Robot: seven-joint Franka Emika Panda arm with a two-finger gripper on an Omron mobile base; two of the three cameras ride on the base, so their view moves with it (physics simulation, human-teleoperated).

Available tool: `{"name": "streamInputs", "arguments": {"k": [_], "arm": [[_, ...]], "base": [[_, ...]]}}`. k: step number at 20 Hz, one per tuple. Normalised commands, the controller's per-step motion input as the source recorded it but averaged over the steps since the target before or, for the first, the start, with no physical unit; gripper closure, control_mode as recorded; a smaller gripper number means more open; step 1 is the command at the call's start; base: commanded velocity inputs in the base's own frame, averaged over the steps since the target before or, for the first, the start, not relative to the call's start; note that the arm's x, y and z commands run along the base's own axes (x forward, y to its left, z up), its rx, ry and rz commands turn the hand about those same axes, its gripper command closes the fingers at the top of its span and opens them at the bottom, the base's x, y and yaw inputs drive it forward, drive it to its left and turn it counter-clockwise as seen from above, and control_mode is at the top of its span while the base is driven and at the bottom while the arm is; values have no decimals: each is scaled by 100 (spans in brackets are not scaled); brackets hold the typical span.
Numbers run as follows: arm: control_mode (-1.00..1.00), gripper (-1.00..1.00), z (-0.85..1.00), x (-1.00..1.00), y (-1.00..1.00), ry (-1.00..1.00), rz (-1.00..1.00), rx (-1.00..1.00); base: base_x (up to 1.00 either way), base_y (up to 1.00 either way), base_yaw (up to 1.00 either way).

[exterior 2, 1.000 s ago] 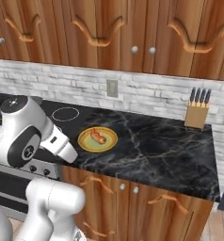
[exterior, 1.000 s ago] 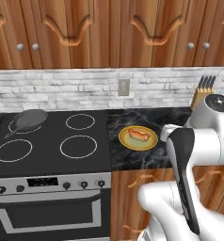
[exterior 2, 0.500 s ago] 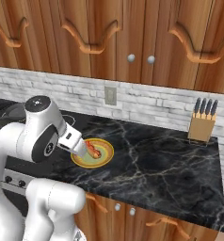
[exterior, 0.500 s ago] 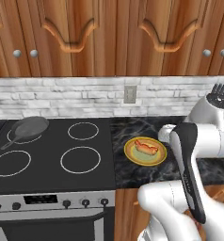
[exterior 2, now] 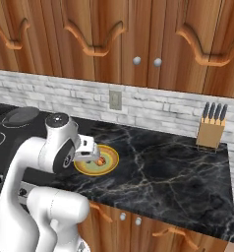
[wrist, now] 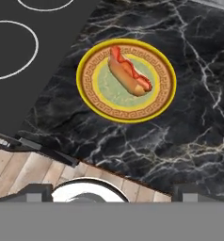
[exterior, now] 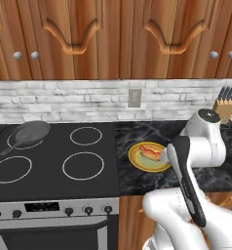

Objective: Place the cold items (avocado and tangerine) from the fridge in one tupperware on the dining counter. Place the warm items (kebab skewer and hot dog) in the stove area in another tupperware.

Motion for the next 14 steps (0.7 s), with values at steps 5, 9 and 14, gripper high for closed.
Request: {"name": "streamInputs", "arguments": {"k": [5,9,14], "arm": [[-100,-100,-29,42,18,-1,8,-26],[-100,-100,-24,62,9,0,1,-11],[-100,-100,-26,81,0,10,6,0]], "base": [[0,0,0],[0,0,0],[0,0,0]]}}
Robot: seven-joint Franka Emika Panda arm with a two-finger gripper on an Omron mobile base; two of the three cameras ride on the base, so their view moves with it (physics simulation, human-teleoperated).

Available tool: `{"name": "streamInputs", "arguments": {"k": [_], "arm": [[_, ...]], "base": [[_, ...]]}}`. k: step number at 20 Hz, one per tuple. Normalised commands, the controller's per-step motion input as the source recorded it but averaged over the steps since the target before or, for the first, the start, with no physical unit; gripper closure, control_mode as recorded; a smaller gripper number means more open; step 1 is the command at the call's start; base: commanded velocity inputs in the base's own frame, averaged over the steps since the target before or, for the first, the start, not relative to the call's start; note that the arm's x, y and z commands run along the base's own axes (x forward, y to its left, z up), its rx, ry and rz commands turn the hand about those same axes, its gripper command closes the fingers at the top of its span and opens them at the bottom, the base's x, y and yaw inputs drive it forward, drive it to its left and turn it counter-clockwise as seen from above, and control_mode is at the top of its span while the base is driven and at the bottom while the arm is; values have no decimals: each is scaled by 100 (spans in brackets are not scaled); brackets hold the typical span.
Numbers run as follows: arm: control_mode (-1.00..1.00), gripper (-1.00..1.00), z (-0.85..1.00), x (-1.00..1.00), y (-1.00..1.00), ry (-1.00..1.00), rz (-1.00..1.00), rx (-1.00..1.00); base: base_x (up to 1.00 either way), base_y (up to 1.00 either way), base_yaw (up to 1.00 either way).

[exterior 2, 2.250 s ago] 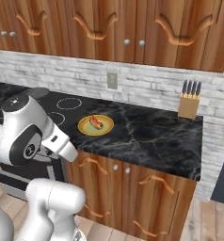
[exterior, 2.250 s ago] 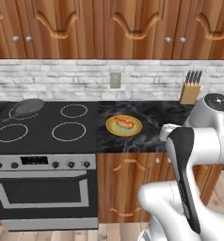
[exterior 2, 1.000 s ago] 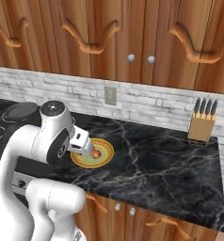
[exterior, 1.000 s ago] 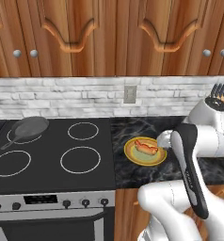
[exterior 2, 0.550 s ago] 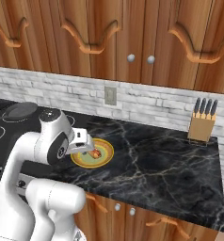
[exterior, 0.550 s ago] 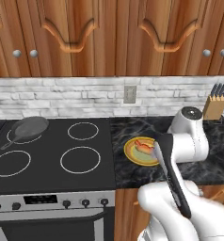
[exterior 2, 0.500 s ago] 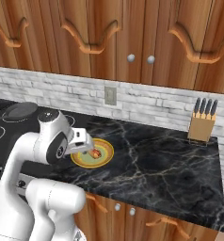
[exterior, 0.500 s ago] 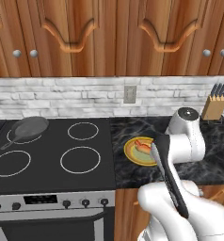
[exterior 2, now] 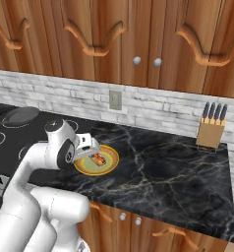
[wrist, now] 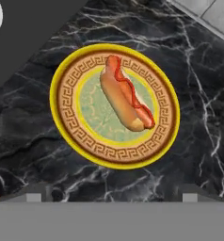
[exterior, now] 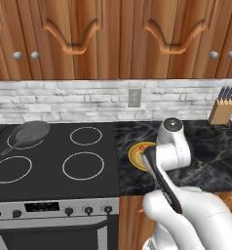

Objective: Place the cold items (avocado and tangerine) from the fridge in one tupperware on the dining counter. Place the warm items (kebab skewer and hot dog) in the stove area in another tupperware.

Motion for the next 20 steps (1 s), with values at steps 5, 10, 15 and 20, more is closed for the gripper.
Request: {"name": "streamInputs", "arguments": {"k": [5,10,15,20], "arm": [[-100,-100,-30,86,0,22,12,0],[-100,-100,-15,73,-1,6,8,0],[-100,-100,-50,44,0,2,10,-6],[-100,-100,-43,32,0,0,10,-3]], "base": [[0,0,0],[0,0,0],[0,0,0],[0,0,0]]}}
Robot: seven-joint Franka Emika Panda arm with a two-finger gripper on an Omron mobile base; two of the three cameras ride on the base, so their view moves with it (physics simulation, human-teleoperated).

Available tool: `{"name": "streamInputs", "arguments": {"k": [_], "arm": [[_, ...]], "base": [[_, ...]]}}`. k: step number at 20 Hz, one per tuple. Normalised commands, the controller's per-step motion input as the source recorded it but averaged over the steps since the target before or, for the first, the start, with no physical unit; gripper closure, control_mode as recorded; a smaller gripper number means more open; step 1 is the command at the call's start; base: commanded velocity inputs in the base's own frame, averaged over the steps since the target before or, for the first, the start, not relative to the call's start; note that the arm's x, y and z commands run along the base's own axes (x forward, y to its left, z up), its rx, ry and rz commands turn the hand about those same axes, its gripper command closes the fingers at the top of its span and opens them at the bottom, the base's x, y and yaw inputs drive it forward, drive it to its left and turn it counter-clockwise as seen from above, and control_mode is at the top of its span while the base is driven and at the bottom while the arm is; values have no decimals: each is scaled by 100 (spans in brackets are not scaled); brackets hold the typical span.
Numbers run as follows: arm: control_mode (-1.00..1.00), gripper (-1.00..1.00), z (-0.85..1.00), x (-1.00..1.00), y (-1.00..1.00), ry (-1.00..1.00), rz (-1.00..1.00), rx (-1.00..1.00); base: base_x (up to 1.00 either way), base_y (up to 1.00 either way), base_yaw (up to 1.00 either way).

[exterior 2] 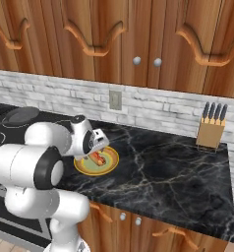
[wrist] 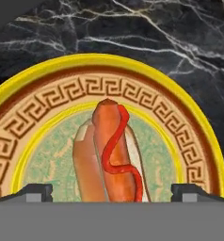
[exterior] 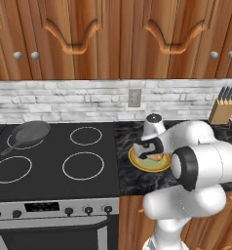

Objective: Place the cold items (avocado and tangerine) from the fridge in one tupperware on the dining counter. Place the warm items (kebab skewer and hot dog) in the stove area in another tupperware.

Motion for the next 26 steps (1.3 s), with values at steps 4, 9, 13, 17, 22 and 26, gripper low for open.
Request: {"name": "streamInputs", "arguments": {"k": [4,9,13,17,22,26], "arm": [[-100,-100,-39,22,-6,0,10,0],[-100,100,-38,23,-5,0,9,0],[-100,100,-19,6,0,2,2,0],[-100,100,-2,-29,-12,-2,-4,3],[-100,100,35,-85,-4,-24,-10,7],[-100,100,79,-71,1,-24,-1,0]], "base": [[0,0,0],[0,0,0],[0,0,0],[0,0,0],[0,0,0],[0,0,0]]}}
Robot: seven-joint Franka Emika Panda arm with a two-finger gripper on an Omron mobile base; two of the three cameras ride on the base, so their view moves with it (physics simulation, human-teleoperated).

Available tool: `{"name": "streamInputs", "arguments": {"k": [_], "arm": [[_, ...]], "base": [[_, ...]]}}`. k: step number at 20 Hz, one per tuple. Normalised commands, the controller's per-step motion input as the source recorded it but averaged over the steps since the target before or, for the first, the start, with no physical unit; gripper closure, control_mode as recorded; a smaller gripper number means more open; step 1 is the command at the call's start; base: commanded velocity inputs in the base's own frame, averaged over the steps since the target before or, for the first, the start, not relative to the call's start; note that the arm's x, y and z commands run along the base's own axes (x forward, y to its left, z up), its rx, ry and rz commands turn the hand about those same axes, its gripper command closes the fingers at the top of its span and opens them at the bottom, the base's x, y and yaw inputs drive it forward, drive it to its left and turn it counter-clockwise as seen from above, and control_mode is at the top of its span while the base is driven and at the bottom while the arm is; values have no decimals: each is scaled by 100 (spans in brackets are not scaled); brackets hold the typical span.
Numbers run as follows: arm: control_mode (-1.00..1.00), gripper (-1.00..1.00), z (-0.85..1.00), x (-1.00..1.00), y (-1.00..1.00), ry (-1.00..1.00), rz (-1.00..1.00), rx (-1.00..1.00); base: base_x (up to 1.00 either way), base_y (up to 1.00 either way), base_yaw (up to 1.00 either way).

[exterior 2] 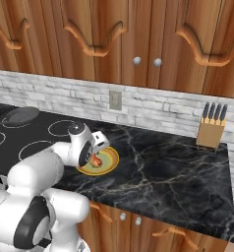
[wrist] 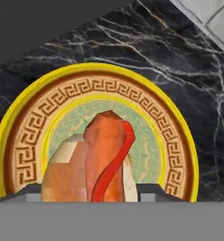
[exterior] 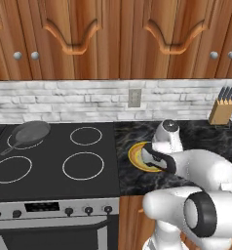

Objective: Place the cold items (avocado and tangerine) from the fridge in one tupperware on the dining counter. Place the warm items (kebab skewer and hot dog) in the stove area in another tupperware.

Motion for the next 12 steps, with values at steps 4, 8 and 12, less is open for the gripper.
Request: {"name": "streamInputs", "arguments": {"k": [4,8,12], "arm": [[-100,100,92,-73,0,-14,0,0],[-100,100,84,-83,0,-1,0,0],[-100,100,66,-82,6,0,0,0]], "base": [[0,0,0],[0,0,0],[0,0,0]]}}
